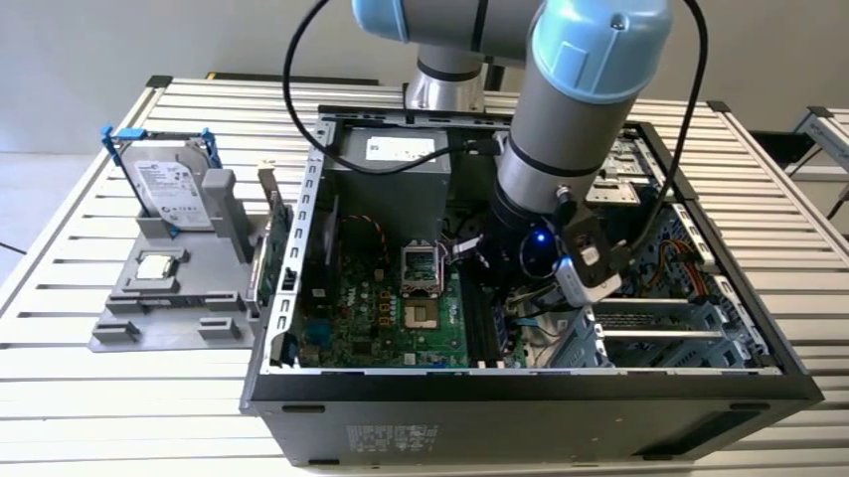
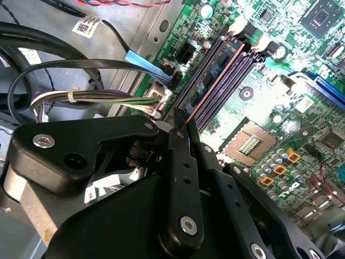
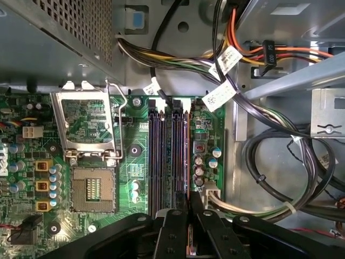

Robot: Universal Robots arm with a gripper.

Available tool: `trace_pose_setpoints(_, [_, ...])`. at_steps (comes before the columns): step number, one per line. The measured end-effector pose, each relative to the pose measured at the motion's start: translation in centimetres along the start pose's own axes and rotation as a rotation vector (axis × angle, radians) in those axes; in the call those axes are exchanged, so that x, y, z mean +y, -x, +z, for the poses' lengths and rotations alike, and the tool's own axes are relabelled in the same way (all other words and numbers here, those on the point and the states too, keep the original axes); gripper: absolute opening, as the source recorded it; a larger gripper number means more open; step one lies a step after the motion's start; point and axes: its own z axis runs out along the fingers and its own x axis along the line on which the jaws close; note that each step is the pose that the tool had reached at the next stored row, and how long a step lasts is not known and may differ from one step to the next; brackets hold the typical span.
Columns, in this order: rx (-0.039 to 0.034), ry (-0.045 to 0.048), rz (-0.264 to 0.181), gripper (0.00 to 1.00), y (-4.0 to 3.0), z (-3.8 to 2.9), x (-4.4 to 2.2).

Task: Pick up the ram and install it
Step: 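Insert the ram into the slot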

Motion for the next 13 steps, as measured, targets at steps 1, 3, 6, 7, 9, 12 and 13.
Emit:
trace_pose_setpoints(1, [0.0001,-0.0003,0.000,0.00,0.00,0.05,0.00])
trace_pose_setpoints(3, [0.0000,-0.0004,0.000,0.00,0.00,0.10,0.00])
trace_pose_setpoints(6, [0.0000,-0.0004,0.000,0.00,0.04,0.20,0.00])
trace_pose_setpoints(7, [-0.0001,-0.0003,0.000,0.00,0.06,0.20,0.00])
trace_pose_setpoints(9, [-0.0001,-0.0001,0.000,0.00,0.13,0.21,0.00])
trace_pose_setpoints(12, [0.0000,-0.0001,0.000,0.00,0.17,0.21,0.00])
trace_pose_setpoints(13, [0.0000,-0.0002,0.000,0.00,0.17,0.21,0.00])
